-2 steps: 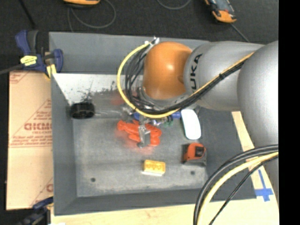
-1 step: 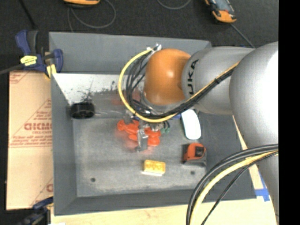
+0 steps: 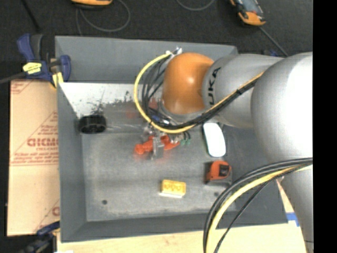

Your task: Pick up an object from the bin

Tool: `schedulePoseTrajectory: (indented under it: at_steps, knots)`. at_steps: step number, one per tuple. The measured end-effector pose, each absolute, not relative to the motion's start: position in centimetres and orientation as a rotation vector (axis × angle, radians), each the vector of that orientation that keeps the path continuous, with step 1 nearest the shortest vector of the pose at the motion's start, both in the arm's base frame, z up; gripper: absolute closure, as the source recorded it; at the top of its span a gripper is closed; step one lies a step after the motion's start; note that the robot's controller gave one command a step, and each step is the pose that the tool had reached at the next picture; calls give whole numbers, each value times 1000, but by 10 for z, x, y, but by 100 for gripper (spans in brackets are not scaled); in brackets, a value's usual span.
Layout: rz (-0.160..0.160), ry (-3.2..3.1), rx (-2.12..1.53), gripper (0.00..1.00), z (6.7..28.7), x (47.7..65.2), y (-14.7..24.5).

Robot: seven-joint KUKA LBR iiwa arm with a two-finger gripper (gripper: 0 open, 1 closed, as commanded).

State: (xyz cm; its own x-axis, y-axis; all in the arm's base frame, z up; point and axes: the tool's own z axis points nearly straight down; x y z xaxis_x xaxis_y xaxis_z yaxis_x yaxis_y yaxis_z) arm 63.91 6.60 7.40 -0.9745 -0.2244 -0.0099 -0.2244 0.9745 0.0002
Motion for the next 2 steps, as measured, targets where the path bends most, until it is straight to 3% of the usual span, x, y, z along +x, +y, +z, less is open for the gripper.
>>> schedulePoseTrajectory:
  at_steps: [1, 2]
  knots:
    - [3, 3112, -352, 100, 74, 639, 66]
    - [1, 3115, -373, 100, 179, 642, 81]
